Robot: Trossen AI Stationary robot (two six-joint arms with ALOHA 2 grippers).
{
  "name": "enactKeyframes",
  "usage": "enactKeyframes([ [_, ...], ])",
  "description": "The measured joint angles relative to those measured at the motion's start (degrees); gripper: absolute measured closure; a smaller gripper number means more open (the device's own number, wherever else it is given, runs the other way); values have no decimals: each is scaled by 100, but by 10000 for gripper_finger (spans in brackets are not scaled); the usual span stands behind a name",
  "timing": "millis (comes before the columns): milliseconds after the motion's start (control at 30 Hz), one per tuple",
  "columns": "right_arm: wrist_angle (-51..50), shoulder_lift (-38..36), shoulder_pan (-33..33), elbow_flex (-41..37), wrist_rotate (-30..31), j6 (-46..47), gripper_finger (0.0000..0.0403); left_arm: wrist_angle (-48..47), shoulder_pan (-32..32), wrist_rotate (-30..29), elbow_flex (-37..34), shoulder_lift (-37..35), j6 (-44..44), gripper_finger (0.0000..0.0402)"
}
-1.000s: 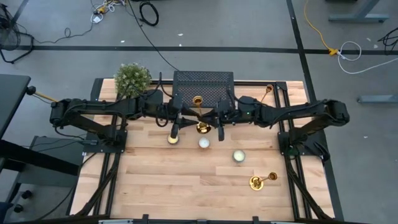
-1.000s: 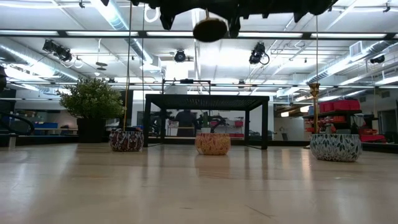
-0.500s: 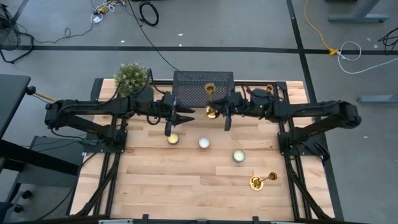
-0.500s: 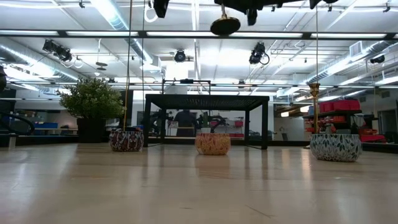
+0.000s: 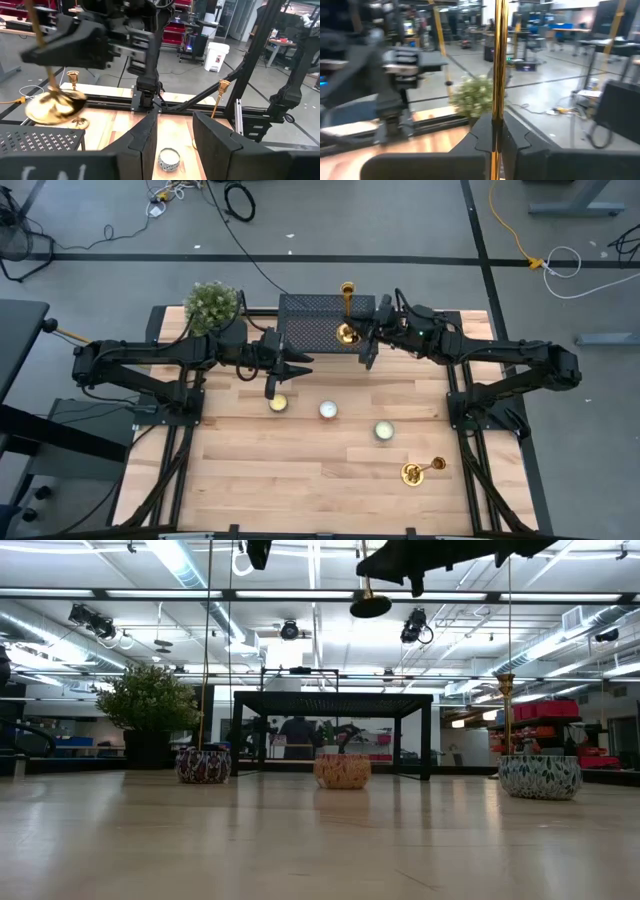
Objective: Pick & Place candle stick holders
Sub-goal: Put the bottom left gold candle holder on the shelf
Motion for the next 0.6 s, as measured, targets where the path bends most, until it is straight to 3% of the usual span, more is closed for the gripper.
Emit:
enactKeyframes([
  [600, -3, 2, -346, 0, 488, 46, 392, 13, 0, -72, 0, 0, 189, 273],
])
